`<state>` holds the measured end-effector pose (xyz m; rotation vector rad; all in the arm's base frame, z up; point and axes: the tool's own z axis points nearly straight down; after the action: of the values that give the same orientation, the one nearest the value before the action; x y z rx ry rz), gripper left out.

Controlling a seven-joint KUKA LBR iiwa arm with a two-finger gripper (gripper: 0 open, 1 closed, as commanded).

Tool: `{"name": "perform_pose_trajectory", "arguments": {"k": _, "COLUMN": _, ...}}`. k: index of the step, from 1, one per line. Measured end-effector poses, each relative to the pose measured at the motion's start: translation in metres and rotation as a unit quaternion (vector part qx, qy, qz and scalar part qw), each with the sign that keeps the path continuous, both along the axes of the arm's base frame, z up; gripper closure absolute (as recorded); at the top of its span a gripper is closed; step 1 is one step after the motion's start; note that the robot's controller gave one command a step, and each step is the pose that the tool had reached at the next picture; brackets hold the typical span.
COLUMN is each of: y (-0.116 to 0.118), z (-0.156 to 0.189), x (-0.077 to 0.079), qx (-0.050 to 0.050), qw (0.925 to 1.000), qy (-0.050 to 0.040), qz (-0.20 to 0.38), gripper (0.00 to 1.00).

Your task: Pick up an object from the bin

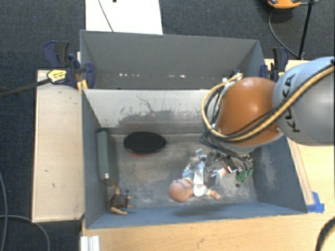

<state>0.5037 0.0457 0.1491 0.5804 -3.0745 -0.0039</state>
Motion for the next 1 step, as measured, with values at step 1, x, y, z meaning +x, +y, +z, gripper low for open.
{"name": "perform_pose_trajectory", "arguments": {"k": 1, "y": -0.004, "z": -0.0129, "x": 0.0065, "qx": 0.001, "qw": 0.9996, "qy": -0.0141, "qz": 0.024, "gripper": 1.0}}
